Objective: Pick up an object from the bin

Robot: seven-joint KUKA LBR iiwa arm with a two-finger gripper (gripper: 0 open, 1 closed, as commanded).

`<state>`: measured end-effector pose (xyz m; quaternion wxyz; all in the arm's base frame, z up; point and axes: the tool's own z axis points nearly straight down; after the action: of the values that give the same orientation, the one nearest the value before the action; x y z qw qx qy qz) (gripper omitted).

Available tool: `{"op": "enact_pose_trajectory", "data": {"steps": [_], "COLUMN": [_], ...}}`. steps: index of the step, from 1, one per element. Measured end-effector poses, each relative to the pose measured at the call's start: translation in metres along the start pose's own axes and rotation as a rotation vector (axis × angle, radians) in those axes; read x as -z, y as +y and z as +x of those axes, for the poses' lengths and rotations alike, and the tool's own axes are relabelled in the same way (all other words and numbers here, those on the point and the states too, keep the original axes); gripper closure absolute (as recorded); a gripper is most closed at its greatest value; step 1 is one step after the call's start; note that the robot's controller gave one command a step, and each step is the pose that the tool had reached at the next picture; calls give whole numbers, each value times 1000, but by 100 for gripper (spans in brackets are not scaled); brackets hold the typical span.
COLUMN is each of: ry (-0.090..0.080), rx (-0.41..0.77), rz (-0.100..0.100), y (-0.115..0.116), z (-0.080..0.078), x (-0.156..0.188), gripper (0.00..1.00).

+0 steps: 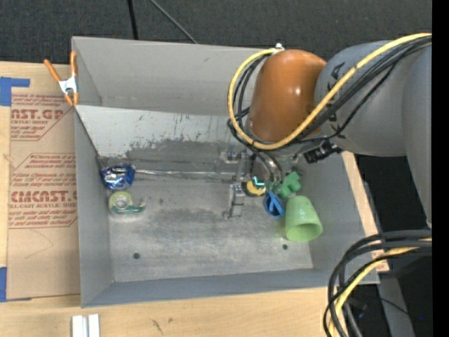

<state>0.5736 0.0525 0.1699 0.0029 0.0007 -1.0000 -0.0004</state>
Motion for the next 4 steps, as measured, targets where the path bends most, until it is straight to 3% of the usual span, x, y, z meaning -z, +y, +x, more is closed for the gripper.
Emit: {"op": "enact_pose_trajectory", "data": {"steps": [1, 2, 3, 4], "ry": [0, -5, -11, -6], "rx": [103, -108, -144, -181], "rz": [0, -2, -3, 12], "y": [42, 86, 128, 178], "z": [26, 46, -19, -11], "x": [-105, -84, -81, -94], "gripper": [0, 0, 0, 0]}}
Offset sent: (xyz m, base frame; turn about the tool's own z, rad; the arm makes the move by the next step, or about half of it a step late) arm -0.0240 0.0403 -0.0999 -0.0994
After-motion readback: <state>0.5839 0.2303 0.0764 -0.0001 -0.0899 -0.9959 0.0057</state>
